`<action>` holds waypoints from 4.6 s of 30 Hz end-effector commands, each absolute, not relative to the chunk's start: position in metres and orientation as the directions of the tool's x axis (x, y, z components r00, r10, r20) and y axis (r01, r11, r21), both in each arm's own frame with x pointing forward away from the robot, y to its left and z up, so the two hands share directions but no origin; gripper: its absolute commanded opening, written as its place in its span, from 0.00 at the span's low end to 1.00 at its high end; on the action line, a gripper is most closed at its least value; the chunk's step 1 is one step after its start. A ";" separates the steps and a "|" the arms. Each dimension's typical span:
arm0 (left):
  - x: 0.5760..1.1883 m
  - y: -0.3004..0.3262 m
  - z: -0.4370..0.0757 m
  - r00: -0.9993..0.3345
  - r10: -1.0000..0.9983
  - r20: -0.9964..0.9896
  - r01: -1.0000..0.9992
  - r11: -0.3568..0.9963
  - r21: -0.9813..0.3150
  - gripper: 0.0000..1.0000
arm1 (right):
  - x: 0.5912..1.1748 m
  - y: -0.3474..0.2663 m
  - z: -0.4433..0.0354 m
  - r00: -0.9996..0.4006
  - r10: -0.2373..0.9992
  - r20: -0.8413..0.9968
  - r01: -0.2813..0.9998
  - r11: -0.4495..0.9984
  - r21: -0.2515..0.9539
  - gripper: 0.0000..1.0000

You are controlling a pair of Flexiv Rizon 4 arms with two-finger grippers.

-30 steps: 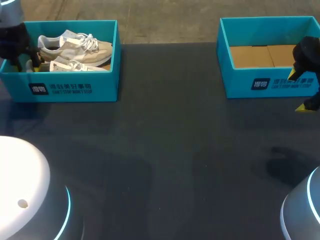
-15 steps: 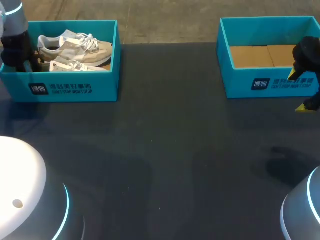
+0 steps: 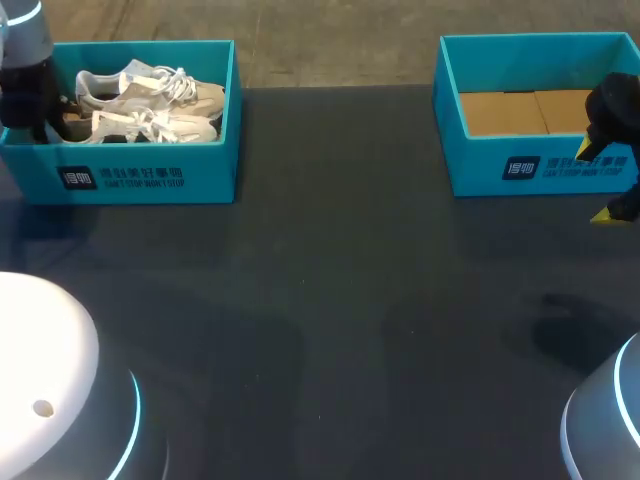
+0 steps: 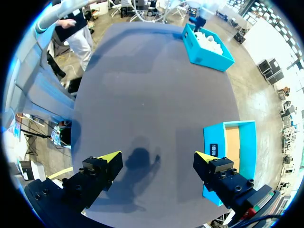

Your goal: Take the shoe out of the shoebox, open the shoe tongue, remove and reinsert the insole, then place the shoe into the shoebox

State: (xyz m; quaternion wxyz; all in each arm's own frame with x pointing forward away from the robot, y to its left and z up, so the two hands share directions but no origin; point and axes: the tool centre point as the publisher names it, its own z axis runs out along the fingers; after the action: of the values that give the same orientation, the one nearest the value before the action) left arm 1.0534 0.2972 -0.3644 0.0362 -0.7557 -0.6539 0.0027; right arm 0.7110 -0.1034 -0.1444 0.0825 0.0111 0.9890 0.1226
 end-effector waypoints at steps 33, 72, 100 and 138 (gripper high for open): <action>1.073 0.326 -0.181 0.137 0.988 0.069 0.990 -0.134 -0.050 0.00 | 0.713 -0.102 -0.145 -0.987 0.041 -0.156 0.002 0.970 0.241 1.00; 1.061 0.300 -0.172 0.138 0.980 0.145 0.990 -0.132 -0.045 0.00 | 0.713 -0.102 -0.145 -0.987 0.041 -0.156 0.002 0.970 0.241 1.00; 0.961 0.238 -0.170 0.051 0.982 0.182 0.999 -0.051 -0.006 0.00 | 0.713 -0.102 -0.145 -0.987 0.041 -0.156 0.002 0.970 0.241 1.00; 0.839 0.083 -0.136 0.012 0.987 0.161 1.000 -0.010 -0.009 0.00 | 0.713 -0.102 -0.145 -0.987 0.041 -0.156 0.002 0.970 0.241 1.00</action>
State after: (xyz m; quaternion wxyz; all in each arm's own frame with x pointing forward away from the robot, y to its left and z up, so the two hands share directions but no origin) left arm 0.8509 0.0851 -0.1333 0.0711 -0.7086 -0.7005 -0.0464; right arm 0.7110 -0.1033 -0.1444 0.0825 0.0111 0.9890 0.1226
